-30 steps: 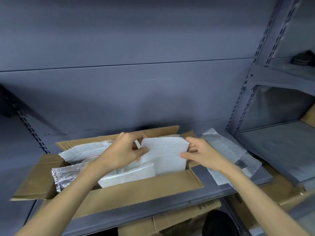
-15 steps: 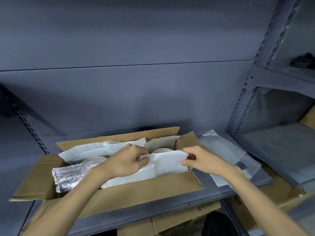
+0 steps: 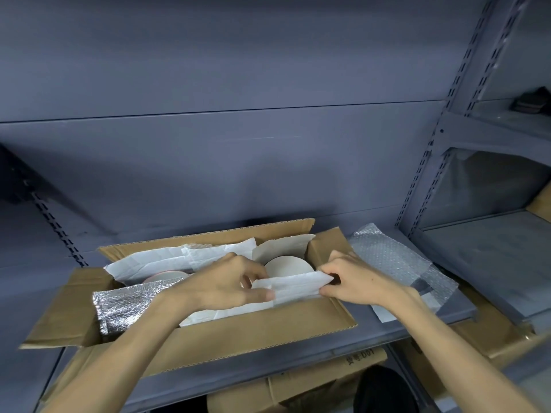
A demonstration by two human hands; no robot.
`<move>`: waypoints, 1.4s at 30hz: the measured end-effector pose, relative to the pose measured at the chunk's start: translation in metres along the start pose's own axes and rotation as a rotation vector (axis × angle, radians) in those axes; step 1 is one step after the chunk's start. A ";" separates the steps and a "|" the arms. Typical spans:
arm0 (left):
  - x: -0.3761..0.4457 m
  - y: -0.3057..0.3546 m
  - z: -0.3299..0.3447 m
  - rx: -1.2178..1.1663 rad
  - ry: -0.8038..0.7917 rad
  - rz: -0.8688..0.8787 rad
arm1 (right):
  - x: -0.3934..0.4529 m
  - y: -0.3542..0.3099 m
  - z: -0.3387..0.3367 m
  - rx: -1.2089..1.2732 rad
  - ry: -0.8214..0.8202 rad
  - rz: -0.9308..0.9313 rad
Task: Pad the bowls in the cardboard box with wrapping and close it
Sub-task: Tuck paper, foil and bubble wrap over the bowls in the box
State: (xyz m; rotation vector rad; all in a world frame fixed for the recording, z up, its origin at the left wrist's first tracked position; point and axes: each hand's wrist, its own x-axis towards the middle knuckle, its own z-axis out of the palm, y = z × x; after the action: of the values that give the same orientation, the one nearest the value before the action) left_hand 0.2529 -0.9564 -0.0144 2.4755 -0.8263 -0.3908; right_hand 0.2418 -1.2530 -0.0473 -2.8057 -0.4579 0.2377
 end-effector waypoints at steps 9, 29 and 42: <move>0.007 -0.004 0.010 0.096 -0.020 -0.031 | -0.003 -0.002 -0.004 0.105 0.134 -0.123; 0.008 -0.004 0.016 0.071 -0.075 -0.028 | -0.005 -0.007 -0.012 0.242 0.078 -0.143; -0.015 0.002 -0.022 0.026 0.461 0.065 | 0.004 0.010 -0.010 0.508 0.430 -0.129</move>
State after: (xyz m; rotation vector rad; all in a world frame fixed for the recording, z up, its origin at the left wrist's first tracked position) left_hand 0.2496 -0.9398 0.0068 2.4108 -0.7133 0.2117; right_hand 0.2500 -1.2633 -0.0415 -2.2324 -0.4027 -0.2434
